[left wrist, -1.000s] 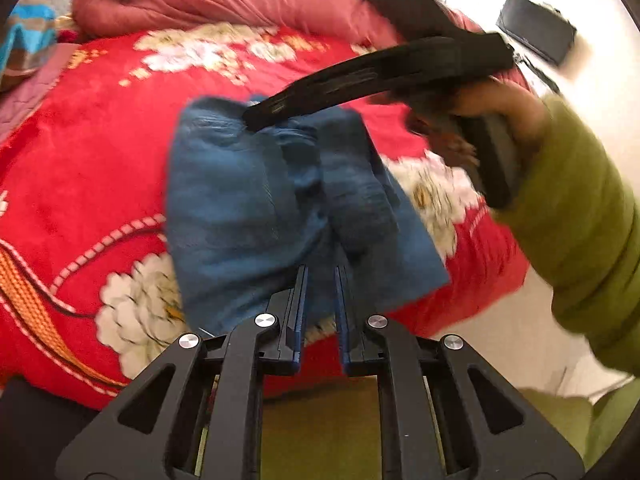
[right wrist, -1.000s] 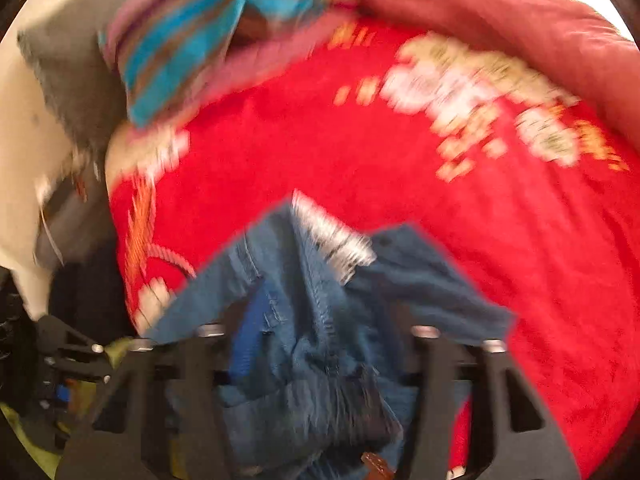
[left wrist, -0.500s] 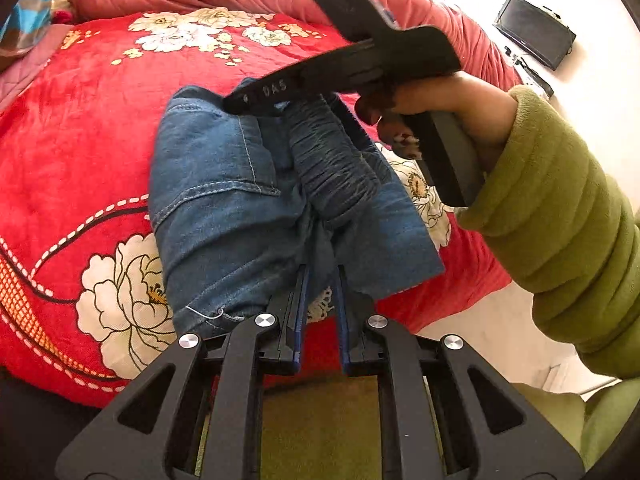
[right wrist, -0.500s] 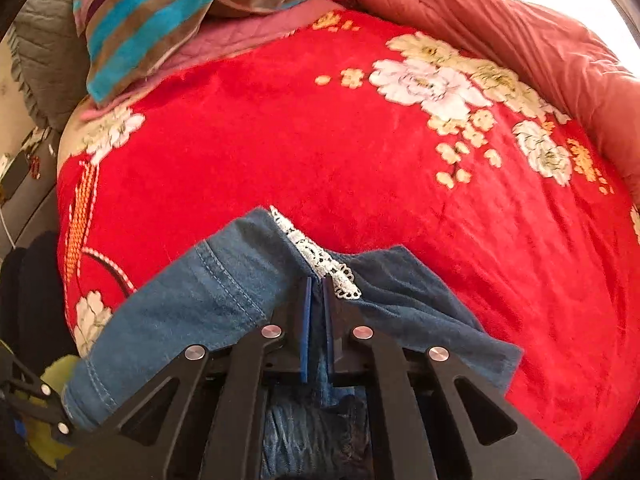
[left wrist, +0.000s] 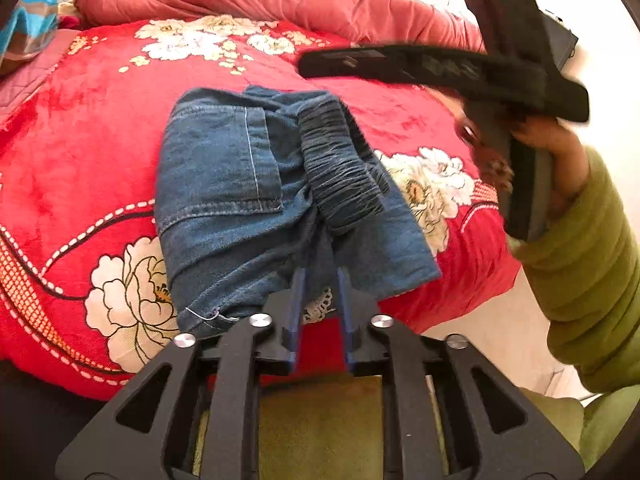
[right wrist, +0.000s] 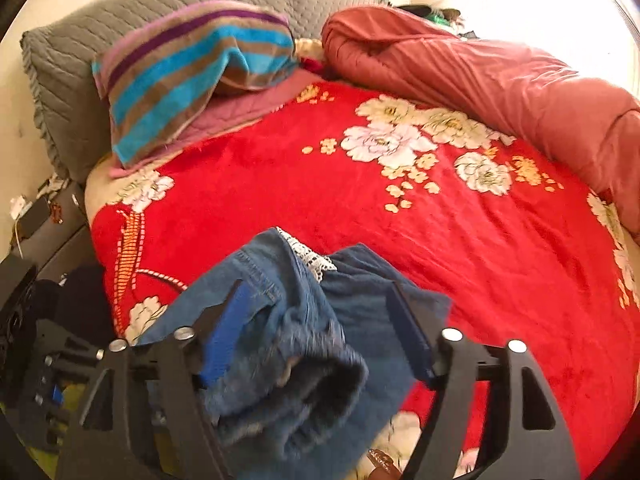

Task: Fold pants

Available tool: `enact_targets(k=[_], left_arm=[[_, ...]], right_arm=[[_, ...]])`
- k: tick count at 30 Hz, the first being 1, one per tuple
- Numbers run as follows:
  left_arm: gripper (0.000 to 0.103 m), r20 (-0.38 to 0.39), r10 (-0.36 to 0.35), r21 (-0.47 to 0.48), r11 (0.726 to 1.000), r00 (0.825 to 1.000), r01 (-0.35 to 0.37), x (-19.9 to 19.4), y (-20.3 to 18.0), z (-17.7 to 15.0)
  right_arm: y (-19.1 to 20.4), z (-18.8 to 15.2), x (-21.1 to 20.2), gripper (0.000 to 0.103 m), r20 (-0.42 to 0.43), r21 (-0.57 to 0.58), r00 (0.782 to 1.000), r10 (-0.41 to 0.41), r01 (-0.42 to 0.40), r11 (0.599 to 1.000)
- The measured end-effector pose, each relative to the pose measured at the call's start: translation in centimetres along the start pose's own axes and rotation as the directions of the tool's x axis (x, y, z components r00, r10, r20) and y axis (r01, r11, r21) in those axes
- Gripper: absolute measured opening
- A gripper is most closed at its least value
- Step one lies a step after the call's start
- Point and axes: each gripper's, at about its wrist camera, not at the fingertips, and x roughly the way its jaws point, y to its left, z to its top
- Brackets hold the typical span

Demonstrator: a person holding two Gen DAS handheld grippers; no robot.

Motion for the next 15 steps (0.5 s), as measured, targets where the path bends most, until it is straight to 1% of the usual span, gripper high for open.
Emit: enact_targets(k=[2,3,4,7,8,11,13,14,15], left_arm=[[0.026,0.019,-0.006,-0.005,1.0,1.0,0.006,-0.7,0.0,0.1],[0.029,0.041,-0.006,-0.014,1.0,0.999,0.006,-1.5,0.1,0.3],[0.032,0.054,-0.007,-0.022,1.0,0.999,0.008,-2.0,0.2,0.4],[0.045,0.112,0.018,-0.083,0.997,0.994,-0.009,-3.9,1.8,1.1],[0.045,0.122,0.031,-0.106,0.994,0.992,-0.018,-4.3,2.4,1.2],[0.045,0.132,0.082,-0.178,0.982,0.988,-0.057,-5.0,4.5,1.8],[0.045,0.126,0.101,-0.223,0.972,0.987,-0.071,-5.0,5.9,2.2],[0.045,0.121,0.114,-0.231,0.969,0.986,-0.084,-5.0,6.2,2.4],[0.044,0.109,0.134,-0.237,0.966,0.985,-0.106,-4.7,6.7,2.7]], right_arm=[[0.0,-0.9,-1.4,0.073,0.018,-0.003,1.0,-0.005,0.005,1.0],[0.0,-1.4,-2.2,0.078,0.026,-0.008,1.0,-0.013,0.013,1.0],[0.0,-1.9,-2.7,0.08,0.031,-0.013,0.999,-0.019,0.019,1.0],[0.3,-3.3,-4.3,0.082,0.039,-0.041,0.998,-0.049,0.05,0.998],[0.4,-3.9,-4.8,0.082,0.04,-0.049,0.998,-0.052,0.053,0.997],[1.4,-5.2,-5.5,0.082,0.03,-0.074,0.999,-0.026,0.028,0.997],[2.8,-6.1,-5.8,0.082,0.024,-0.121,1.0,0.002,0.001,0.993],[3.6,-6.5,-5.8,0.081,0.019,-0.148,1.0,0.02,-0.017,0.989],[4.6,-6.8,-5.8,0.075,0.01,-0.186,0.999,0.041,-0.038,0.982]])
